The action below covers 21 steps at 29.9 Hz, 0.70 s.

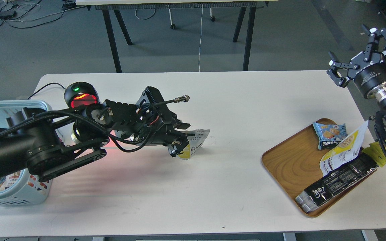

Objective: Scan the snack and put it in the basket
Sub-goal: 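Reach the left gripper to the yellow pouch and grasp it, then hold the pouch in front of the red scanner with the left gripper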

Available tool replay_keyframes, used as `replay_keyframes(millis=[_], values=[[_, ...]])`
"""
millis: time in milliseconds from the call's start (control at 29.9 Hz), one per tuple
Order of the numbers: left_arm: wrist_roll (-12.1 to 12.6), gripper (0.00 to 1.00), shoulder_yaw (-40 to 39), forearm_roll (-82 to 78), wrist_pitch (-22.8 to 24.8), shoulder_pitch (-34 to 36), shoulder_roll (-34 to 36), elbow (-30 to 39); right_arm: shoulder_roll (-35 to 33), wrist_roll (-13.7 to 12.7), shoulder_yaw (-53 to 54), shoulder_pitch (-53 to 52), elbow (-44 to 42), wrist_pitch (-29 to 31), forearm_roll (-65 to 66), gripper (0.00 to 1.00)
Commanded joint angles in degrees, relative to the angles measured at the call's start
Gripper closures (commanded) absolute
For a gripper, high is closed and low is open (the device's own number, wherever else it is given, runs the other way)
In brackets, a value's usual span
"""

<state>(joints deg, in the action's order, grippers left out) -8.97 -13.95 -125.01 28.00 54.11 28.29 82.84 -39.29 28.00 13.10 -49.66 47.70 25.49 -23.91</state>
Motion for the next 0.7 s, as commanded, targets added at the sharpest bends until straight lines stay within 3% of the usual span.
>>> replay_keyframes(millis=[0,267,401,668], values=[[0.1,0.94,0.0,0.0,0.0,0.1,0.1,-0.1,-0.1,0.0,0.0,0.1,-0.1,0.0,0.0,0.02],[-0.1,1.0,-1.1,0.0,0.0,0.4,1.2,2.6,-0.6,0.0,0.3,-0.1,0.0,-0.1,0.1,0.02],[-0.7,1.0,-3.4,0.0,0.0,0.3,6.8,7.4,-1.0,0.0,0.4,-0.1,0.0,-0.1,0.1,0.02],[-10.5,1.0,-8.5,0.0,0.0,-0.1,20.0,9.6,-2.0,0.0,1.1,-0.1,0.0,0.0,0.1,0.02]])
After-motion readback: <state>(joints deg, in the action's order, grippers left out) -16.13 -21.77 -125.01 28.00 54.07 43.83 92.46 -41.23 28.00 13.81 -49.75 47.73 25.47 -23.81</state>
